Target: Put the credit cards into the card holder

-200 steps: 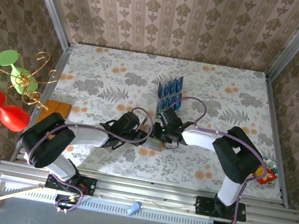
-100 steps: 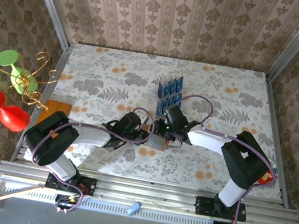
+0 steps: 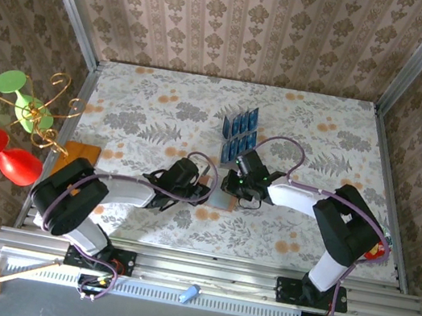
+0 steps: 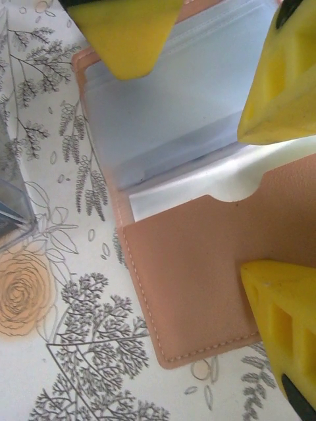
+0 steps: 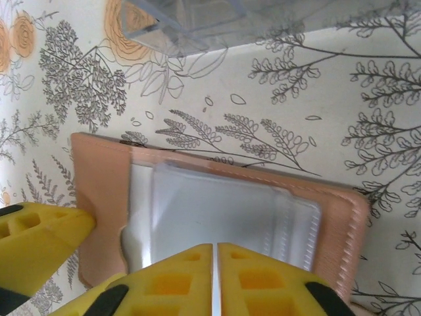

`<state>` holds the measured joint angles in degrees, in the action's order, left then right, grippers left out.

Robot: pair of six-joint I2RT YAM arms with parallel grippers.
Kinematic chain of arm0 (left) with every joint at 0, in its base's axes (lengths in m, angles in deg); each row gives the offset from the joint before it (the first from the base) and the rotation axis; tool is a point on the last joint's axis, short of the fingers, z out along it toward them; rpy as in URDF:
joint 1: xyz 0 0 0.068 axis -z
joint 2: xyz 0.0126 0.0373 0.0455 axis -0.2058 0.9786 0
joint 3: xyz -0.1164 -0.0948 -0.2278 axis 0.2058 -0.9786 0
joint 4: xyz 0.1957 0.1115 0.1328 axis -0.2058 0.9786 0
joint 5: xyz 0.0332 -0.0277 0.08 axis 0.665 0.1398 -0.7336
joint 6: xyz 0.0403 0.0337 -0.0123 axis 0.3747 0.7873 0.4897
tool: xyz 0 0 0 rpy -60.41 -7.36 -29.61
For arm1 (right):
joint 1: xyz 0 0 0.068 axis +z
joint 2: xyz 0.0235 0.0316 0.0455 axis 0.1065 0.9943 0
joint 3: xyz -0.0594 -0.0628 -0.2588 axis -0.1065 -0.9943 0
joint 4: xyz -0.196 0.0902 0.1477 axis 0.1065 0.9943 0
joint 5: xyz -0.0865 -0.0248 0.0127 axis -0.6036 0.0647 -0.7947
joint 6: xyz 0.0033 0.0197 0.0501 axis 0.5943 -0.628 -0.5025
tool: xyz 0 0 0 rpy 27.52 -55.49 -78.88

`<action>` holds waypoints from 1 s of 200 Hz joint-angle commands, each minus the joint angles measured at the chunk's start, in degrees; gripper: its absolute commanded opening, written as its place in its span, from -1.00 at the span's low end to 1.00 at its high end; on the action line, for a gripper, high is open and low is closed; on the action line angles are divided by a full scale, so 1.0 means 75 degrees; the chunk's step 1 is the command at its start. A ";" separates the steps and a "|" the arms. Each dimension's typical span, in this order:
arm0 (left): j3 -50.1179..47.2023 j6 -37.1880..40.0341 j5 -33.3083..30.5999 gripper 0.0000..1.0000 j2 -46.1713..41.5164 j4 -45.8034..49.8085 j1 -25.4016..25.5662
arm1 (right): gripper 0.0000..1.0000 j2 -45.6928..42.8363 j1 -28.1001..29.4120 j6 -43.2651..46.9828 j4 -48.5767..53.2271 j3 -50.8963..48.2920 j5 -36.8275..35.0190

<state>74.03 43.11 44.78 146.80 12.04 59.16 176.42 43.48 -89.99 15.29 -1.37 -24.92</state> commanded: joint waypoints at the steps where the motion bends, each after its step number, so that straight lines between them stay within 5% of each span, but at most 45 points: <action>1: -0.0001 0.0030 0.0116 0.07 -0.0296 0.1151 0.0086 | -0.81 -0.0071 -0.0013 0.0111 0.0193 -0.0182 -0.0242; 97: 0.0670 0.0133 -0.0593 0.24 -0.0646 0.2267 0.0521 | -0.92 0.0248 0.0010 0.0123 -0.0052 -0.0189 -0.0033; 200: 0.0570 -0.0129 -0.0600 0.39 -0.0193 0.1737 0.0480 | -0.93 0.0317 0.0192 0.0053 -0.0272 -0.0177 0.0154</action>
<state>78.06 43.26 40.80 144.90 25.96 62.86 177.91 44.42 -90.03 13.30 -2.44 -24.44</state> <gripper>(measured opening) 0.690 0.068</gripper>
